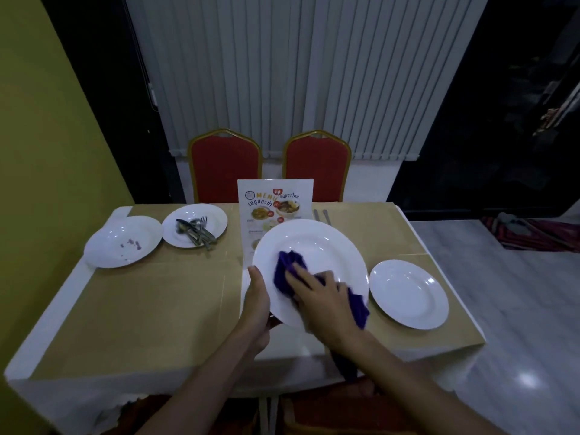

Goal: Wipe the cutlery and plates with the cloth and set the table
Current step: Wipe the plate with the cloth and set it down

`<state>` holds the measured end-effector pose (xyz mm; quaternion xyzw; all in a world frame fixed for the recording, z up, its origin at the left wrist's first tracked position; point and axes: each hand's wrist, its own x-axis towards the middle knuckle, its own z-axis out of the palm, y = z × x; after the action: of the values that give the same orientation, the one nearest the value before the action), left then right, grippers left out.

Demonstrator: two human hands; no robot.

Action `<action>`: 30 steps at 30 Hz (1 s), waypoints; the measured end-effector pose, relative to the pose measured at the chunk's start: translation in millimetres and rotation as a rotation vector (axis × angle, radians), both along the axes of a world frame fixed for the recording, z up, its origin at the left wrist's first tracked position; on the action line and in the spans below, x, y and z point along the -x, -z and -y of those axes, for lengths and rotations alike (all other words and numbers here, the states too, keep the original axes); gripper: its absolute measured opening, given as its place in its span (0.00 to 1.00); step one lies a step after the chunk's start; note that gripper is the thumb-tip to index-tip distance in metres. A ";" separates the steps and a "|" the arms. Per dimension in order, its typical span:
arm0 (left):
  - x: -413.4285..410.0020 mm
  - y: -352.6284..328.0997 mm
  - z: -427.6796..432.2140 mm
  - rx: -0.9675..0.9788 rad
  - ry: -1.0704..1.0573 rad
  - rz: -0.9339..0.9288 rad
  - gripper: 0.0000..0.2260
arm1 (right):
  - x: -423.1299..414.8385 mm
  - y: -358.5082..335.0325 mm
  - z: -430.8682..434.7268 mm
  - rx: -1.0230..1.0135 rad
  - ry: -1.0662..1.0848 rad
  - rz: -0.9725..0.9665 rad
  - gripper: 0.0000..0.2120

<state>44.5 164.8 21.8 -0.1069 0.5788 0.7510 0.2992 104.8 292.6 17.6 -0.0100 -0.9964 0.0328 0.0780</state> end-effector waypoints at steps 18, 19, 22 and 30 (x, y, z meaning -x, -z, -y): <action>6.4 18.0 -117.5 0.100 0.121 -0.091 0.20 | 44.0 8.5 -215.8 -0.074 0.415 0.122 0.34; 9.4 23.6 -131.9 0.107 0.112 -0.085 0.20 | 44.6 11.5 -233.4 -0.067 0.426 0.150 0.33; 27.0 46.6 -193.2 0.126 0.017 -0.061 0.19 | 55.3 21.8 -292.2 -0.021 0.459 0.191 0.31; 110.9 92.4 -331.5 -0.209 -0.180 0.206 0.20 | 102.9 43.2 -404.5 0.154 0.505 0.075 0.20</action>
<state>-66.5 496.4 -70.6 -0.2030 0.4520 0.8159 0.2980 1.9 697.2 -25.7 -0.2652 -0.9591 0.0874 0.0458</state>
